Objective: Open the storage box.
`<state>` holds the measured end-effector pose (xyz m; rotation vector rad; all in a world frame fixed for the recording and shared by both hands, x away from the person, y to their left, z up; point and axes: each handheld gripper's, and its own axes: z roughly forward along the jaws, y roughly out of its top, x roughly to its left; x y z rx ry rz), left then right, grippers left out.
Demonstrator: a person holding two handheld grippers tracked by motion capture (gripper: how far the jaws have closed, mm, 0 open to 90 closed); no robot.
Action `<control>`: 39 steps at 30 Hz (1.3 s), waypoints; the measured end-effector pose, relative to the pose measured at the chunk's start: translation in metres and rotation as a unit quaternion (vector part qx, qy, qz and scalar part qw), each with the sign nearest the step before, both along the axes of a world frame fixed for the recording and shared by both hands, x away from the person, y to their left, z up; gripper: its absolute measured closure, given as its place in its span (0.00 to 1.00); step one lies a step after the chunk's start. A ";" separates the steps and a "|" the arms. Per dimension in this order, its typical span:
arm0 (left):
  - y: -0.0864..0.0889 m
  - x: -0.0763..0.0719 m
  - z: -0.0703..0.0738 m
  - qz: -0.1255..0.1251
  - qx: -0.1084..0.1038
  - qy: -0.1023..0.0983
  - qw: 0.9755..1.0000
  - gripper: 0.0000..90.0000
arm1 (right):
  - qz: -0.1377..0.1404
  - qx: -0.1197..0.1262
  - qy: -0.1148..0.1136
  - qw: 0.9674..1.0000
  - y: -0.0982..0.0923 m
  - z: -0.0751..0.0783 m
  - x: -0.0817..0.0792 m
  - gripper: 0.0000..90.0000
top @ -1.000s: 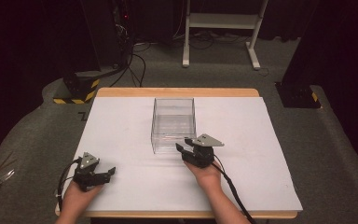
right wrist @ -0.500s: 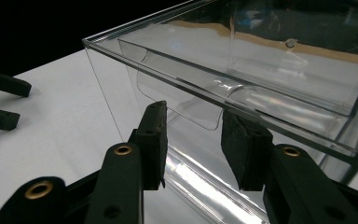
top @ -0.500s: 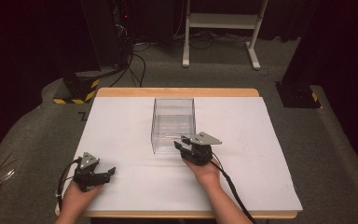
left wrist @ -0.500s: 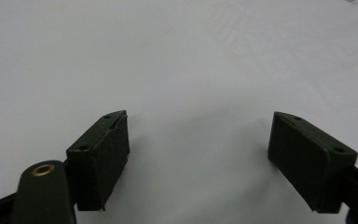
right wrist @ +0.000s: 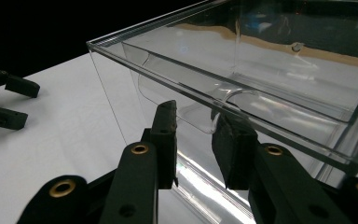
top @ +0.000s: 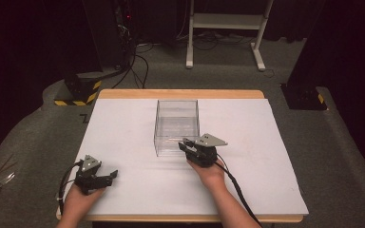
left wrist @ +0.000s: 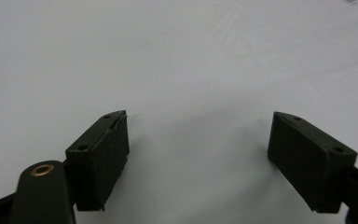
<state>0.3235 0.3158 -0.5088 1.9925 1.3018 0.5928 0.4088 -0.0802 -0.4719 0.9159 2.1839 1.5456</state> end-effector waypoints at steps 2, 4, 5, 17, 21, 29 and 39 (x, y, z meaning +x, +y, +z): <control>0.000 0.000 0.000 -0.001 0.001 0.000 1.000 0.23 | 0.005 0.002 0.003 1.000 -0.001 0.000 0.001 0.81; 0.000 0.000 0.000 -0.001 0.001 -0.001 1.000 0.23 | 0.007 0.001 0.002 1.000 -0.002 0.000 0.001 0.82; 0.000 0.000 0.000 -0.001 0.002 -0.001 1.000 0.23 | 0.008 0.001 0.003 1.000 -0.002 0.000 0.001 0.83; 0.000 0.000 0.000 0.000 0.001 -0.002 1.000 0.23 | 0.024 0.009 0.009 1.000 -0.011 -0.001 -0.004 0.89; 0.000 0.000 0.000 0.000 0.001 -0.002 1.000 0.23 | 0.032 0.007 0.005 0.999 -0.013 -0.001 -0.011 0.90; -0.001 -0.001 0.000 0.000 0.002 -0.002 1.000 0.23 | 0.034 0.002 0.003 0.999 -0.015 0.000 -0.028 0.90; 0.000 0.000 0.000 0.000 0.001 -0.002 1.000 0.23 | 0.034 0.000 0.001 0.999 -0.007 0.000 -0.025 0.82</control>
